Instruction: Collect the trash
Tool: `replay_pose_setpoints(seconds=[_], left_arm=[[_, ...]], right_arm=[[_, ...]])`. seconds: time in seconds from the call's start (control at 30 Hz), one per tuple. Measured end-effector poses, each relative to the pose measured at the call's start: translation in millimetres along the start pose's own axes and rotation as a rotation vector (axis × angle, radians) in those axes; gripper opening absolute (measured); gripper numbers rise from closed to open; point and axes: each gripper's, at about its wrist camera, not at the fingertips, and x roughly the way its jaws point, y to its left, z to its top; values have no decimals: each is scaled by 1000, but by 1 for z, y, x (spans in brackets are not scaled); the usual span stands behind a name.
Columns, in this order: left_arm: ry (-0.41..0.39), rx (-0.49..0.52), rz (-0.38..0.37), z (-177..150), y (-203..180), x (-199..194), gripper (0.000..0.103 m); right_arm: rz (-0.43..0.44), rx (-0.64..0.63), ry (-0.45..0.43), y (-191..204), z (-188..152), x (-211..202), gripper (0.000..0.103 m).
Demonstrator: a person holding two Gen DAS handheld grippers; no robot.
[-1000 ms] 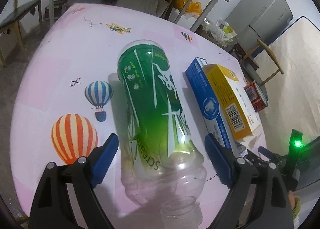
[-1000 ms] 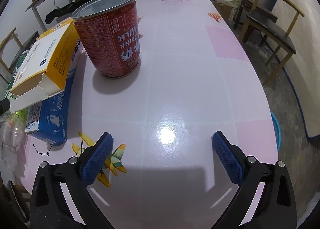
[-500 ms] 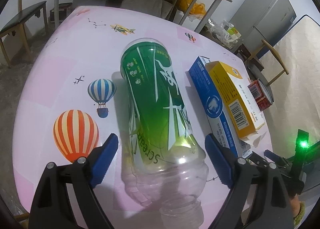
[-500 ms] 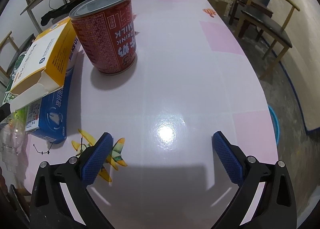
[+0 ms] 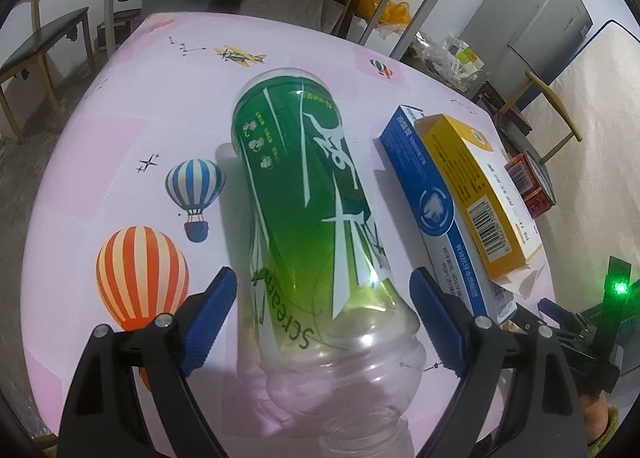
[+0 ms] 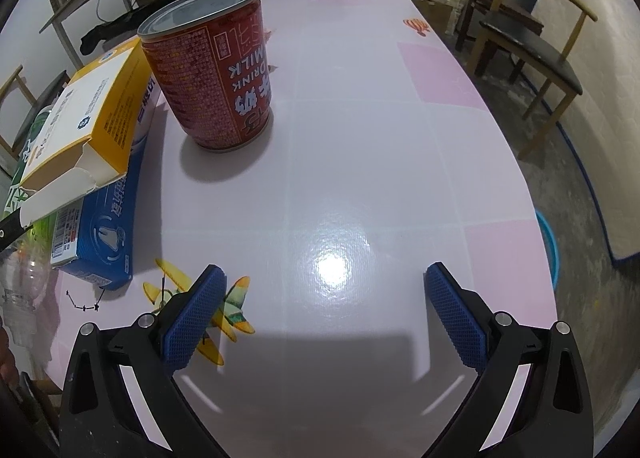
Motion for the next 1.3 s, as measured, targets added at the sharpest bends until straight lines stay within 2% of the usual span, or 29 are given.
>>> replay_pose_setpoints(seconds=[0.33, 0.8, 1.03, 1.3], left_arm=[[0, 41, -22, 4, -4, 3, 76], [4, 78, -58, 11, -5, 9, 75], [32, 105, -70, 19, -6, 13, 75], [74, 52, -73, 28, -4, 16, 77]], right_arm=[[0, 3, 8, -1, 4, 2, 97], [21, -37, -16, -3, 3, 3, 97], [22, -40, -27, -4, 0, 2, 97], [12, -24, -40, -2, -2, 0, 97]])
